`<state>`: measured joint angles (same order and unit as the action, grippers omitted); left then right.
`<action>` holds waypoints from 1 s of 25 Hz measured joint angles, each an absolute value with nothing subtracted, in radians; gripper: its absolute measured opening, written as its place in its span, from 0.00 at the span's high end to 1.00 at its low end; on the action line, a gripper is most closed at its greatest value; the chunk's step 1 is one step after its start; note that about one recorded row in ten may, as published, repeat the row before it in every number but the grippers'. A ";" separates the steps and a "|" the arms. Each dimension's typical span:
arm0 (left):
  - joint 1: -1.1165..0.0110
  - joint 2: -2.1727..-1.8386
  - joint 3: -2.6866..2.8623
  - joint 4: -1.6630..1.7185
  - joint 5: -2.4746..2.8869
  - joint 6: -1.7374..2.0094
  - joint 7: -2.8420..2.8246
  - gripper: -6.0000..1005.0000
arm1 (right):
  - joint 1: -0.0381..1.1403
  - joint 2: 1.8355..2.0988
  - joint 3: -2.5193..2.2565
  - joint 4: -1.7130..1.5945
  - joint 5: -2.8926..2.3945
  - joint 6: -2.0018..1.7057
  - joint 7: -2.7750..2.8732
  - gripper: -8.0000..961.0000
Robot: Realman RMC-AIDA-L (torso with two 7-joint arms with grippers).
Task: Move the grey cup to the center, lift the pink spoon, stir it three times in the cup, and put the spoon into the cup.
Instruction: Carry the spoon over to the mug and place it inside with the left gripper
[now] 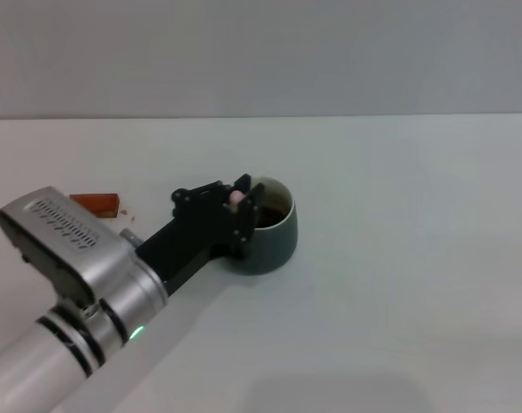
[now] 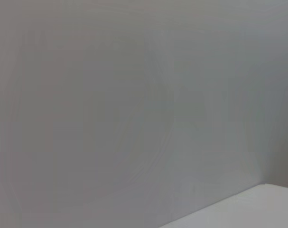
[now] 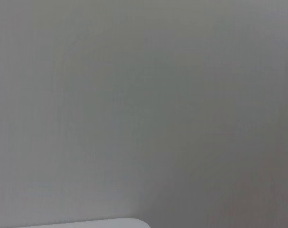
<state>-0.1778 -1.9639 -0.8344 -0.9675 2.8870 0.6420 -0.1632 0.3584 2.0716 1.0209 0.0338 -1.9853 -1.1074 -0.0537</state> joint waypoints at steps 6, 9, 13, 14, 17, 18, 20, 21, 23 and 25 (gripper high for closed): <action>-0.135 -1.947 -0.860 -0.989 2.887 0.640 -0.157 0.85 | 0.361 2.071 1.009 0.037 -1.985 -1.107 -0.054 0.99; -0.131 -1.947 -0.877 -0.985 2.887 0.640 -0.155 0.85 | 0.363 2.071 1.009 0.038 -1.985 -1.107 -0.054 0.99; -0.146 -1.953 -0.893 -0.976 2.887 0.640 -0.143 0.85 | 0.364 2.071 1.009 0.038 -1.985 -1.107 -0.054 0.99; -0.154 -1.954 -0.894 -0.973 2.887 0.640 -0.140 0.85 | 0.364 2.071 1.009 0.038 -1.985 -1.107 -0.054 0.99; -0.187 -1.960 -0.883 -0.970 2.887 0.640 -0.140 0.85 | 0.361 2.072 1.009 0.037 -1.985 -1.108 -0.054 0.99; -0.187 -1.960 -0.883 -0.970 2.887 0.640 -0.140 0.85 | 0.361 2.072 1.009 0.037 -1.985 -1.108 -0.054 0.99; -0.206 -1.969 -0.863 -0.968 2.887 0.640 -0.140 0.85 | 0.358 2.072 1.009 0.037 -1.985 -1.109 -0.054 0.99; -0.206 -1.969 -0.863 -0.968 2.887 0.640 -0.140 0.85 | 0.358 2.072 1.009 0.037 -1.985 -1.109 -0.054 0.99; -0.216 -1.973 -0.848 -0.968 2.887 0.640 -0.140 0.85 | 0.356 2.073 1.009 0.037 -1.985 -1.109 -0.054 0.99; -0.226 -1.979 -0.825 -0.964 2.888 0.640 -0.140 0.85 | 0.356 2.073 1.007 0.037 -1.985 -1.109 -0.054 0.99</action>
<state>-0.2260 -1.9786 -0.8253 -0.9642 2.8877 0.6395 -0.1395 0.3559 2.0735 1.0067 0.0367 -1.9848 -1.1092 -0.0537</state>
